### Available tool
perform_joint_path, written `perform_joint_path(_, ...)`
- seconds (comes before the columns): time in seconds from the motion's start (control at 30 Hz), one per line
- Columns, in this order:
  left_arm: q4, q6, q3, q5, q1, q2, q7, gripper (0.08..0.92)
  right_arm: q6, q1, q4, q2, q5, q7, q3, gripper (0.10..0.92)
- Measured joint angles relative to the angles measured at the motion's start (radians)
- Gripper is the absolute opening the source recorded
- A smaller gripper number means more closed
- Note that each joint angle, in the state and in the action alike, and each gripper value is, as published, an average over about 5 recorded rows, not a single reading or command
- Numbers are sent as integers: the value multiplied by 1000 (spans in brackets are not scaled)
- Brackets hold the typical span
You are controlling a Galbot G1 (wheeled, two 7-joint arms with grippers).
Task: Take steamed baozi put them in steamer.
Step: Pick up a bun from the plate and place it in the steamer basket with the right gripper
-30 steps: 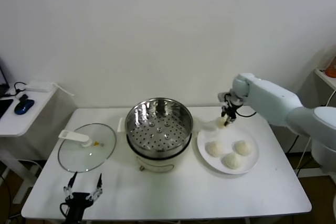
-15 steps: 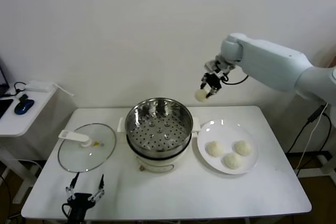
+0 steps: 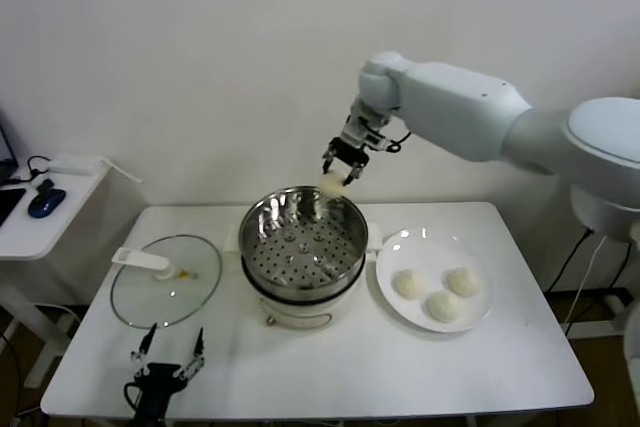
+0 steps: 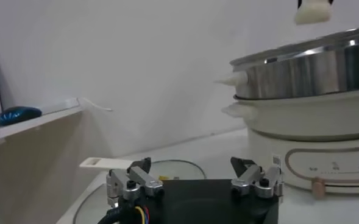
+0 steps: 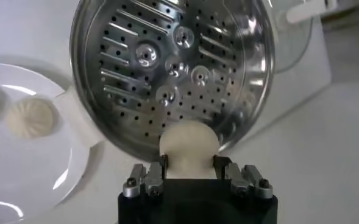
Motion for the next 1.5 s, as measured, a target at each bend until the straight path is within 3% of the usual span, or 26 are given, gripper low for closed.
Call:
perform_joint_path(0.8, -4, -2, -1, 2, -5, -6, 0, 823, 116, -171, -186, 125, -149, 39, 101, 545)
perform_joint_path(1.17, -2, 2, -1, 10, -10, -15, -1, 823, 119, -185, -180, 107, -122, 62, 118, 805)
perform_joint_path(1.5, -12, 9, -3, 11, -3, -19, 0, 823, 81, -103, -124, 50, 38, 18, 32, 823)
